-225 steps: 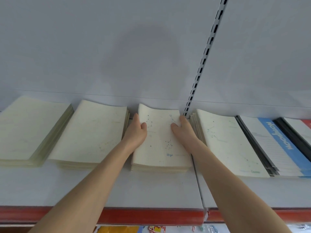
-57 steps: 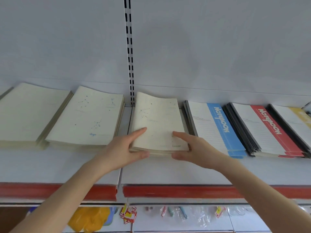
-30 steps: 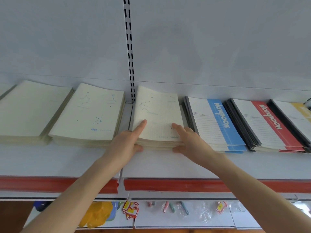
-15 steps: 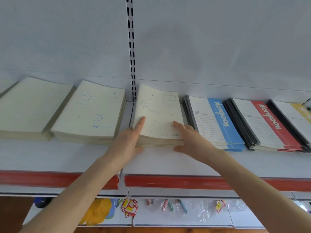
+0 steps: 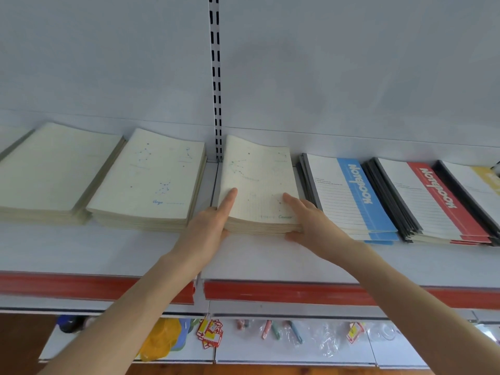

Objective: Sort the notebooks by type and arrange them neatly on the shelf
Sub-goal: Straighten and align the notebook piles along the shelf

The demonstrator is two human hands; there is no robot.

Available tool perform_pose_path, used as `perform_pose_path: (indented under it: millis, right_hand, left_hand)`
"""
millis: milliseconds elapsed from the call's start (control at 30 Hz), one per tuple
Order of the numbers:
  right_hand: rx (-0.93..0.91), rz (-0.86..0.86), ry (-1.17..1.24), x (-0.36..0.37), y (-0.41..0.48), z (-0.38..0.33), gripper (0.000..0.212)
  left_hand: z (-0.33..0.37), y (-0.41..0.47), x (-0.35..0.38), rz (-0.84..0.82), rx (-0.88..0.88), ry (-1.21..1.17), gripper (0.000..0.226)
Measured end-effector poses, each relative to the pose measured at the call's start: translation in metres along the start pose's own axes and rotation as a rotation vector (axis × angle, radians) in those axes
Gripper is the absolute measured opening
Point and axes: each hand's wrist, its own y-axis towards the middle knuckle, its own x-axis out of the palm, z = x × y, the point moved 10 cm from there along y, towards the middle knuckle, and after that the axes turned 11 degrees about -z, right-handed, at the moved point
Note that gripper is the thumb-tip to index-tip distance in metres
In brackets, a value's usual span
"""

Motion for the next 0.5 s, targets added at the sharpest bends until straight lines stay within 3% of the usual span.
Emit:
perform_pose_path:
  millis: [267, 500]
  right_hand:
    - [0.059, 0.008, 0.13, -0.003, -0.001, 0.008, 0.08]
    - [0.105, -0.013, 0.107, -0.005, -0.001, 0.01, 0.076]
  left_hand:
    - [-0.001, -0.002, -0.003, -0.014, -0.007, -0.093, 0.082]
    - [-0.01, 0.001, -0.007, -0.026, -0.029, -0.102, 0.078]
